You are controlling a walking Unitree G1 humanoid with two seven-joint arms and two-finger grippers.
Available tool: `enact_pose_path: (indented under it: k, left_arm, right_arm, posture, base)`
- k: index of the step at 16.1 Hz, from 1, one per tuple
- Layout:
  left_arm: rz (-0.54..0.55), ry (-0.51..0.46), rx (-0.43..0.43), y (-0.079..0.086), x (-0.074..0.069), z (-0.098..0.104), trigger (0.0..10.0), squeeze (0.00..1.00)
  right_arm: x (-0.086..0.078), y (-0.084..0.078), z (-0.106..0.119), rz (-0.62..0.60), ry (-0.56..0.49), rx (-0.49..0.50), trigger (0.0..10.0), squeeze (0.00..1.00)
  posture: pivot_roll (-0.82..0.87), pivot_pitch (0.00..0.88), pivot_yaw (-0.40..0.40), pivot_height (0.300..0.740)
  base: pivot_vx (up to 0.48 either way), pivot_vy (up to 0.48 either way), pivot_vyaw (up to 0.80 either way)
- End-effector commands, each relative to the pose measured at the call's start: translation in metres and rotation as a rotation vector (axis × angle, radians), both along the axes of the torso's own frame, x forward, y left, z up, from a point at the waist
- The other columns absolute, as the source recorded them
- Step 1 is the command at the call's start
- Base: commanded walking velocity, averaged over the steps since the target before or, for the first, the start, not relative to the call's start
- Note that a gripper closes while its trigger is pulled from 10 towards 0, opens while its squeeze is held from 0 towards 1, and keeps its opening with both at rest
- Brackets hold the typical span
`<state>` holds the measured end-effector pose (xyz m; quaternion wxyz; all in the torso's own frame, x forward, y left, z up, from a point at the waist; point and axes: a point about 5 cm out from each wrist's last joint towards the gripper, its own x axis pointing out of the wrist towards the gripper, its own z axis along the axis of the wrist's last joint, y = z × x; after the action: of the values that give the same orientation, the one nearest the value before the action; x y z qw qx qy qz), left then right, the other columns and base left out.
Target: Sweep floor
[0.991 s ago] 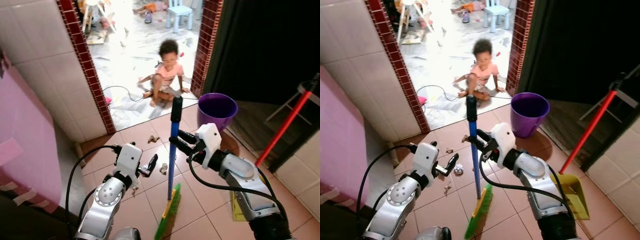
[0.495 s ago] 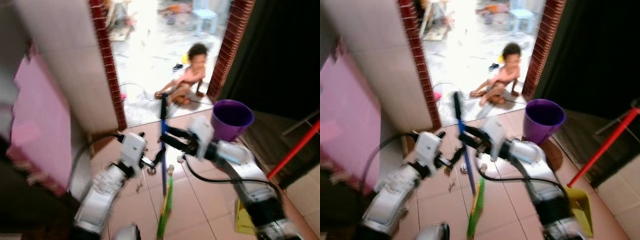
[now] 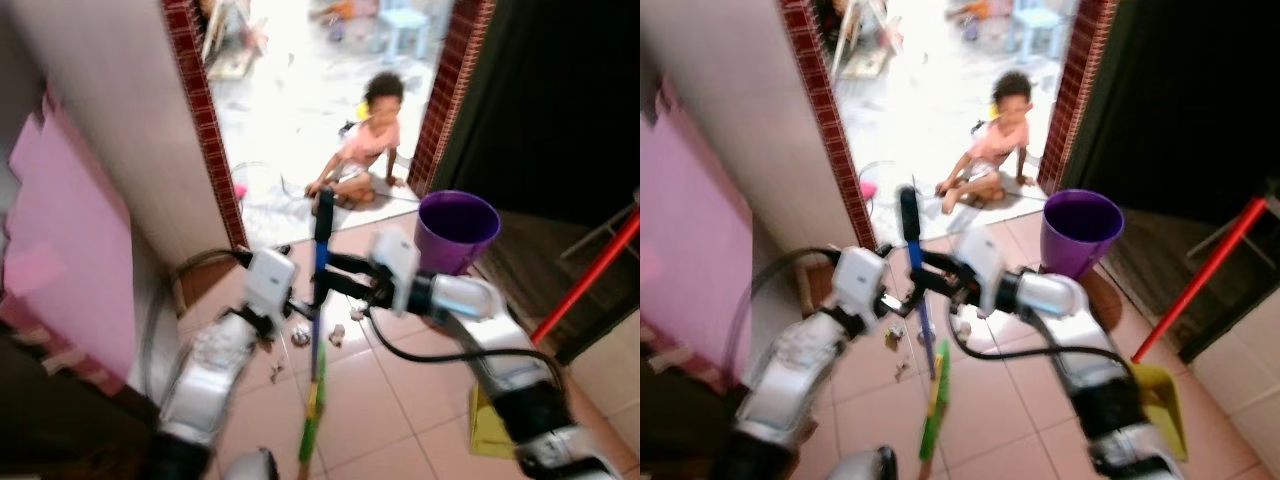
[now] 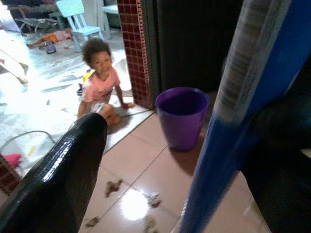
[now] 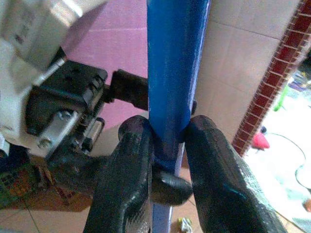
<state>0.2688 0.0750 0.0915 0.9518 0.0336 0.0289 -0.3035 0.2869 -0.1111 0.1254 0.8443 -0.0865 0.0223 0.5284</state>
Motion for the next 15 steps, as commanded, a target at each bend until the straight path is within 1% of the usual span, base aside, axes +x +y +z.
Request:
enact_pose_path:
  k: [1, 3, 4, 5, 6, 8, 10, 13, 15]
  left_arm:
    - [0.058, -0.009, 0.004, 0.013, 0.004, 0.001, 10.0, 0.00]
    - [0.059, 0.021, -0.015, 0.011, 0.002, -0.002, 10.0, 0.00]
    - [0.086, 0.030, -0.010, 0.011, 0.003, -0.003, 10.0, 0.00]
    - [0.102, 0.046, -0.025, 0.011, 0.004, -0.004, 10.0, 0.00]
    - [0.100, 0.029, -0.005, 0.011, 0.004, -0.004, 10.0, 0.00]
    - [0.105, 0.039, -0.005, 0.009, 0.002, -0.006, 10.0, 0.00]
    - [0.112, 0.058, -0.025, 0.008, 0.000, -0.008, 10.0, 0.00]
    - [0.117, 0.066, -0.032, 0.005, -0.001, -0.009, 10.0, 0.00]
    - [0.120, 0.075, -0.042, 0.005, 0.000, -0.010, 10.0, 0.00]
  right_arm:
    - [0.002, 0.007, 0.010, 0.017, -0.047, 0.026, 10.0, 0.00]
    - [-0.001, 0.009, 0.009, 0.011, -0.044, 0.035, 10.0, 0.00]
    - [-0.002, 0.009, 0.007, 0.007, -0.041, 0.040, 10.0, 0.00]
    - [-0.004, 0.009, 0.005, 0.003, -0.036, 0.042, 10.0, 0.00]
    - [-0.004, 0.009, 0.003, -0.009, -0.029, 0.046, 10.0, 0.00]
    - [-0.006, 0.009, 0.001, -0.022, -0.025, 0.051, 10.0, 0.00]
    - [-0.006, 0.009, 0.001, -0.037, -0.025, 0.055, 10.0, 0.00]
    - [-0.004, 0.008, 0.002, -0.064, -0.025, 0.064, 10.0, 0.00]
    - [-0.004, 0.008, 0.003, -0.070, -0.028, 0.064, 10.0, 0.00]
  posture:
    - [-0.05, 0.000, 0.026, 0.740]
    - [-0.05, 0.000, 0.028, 0.740]
    - [-0.05, 0.000, 0.027, 0.740]
    - [-0.05, 0.000, 0.027, 0.740]
    - [-0.05, 0.000, 0.025, 0.740]
    - [-0.05, 0.000, 0.023, 0.740]
    - [-0.06, 0.000, 0.021, 0.740]
    - [-0.06, 0.000, 0.019, 0.740]
    - [-0.07, 0.000, 0.019, 0.740]
  base:
    - [0.000, 0.000, 0.79]
    - [0.000, 0.000, 0.79]
    - [0.000, 0.000, 0.79]
    - [0.000, 0.000, 0.79]
    - [0.000, 0.000, 0.79]
    - [0.000, 0.000, 0.79]
    - [0.000, 0.000, 0.78]
    - [0.000, 0.000, 0.00]
    - [0.000, -0.306, 0.00]
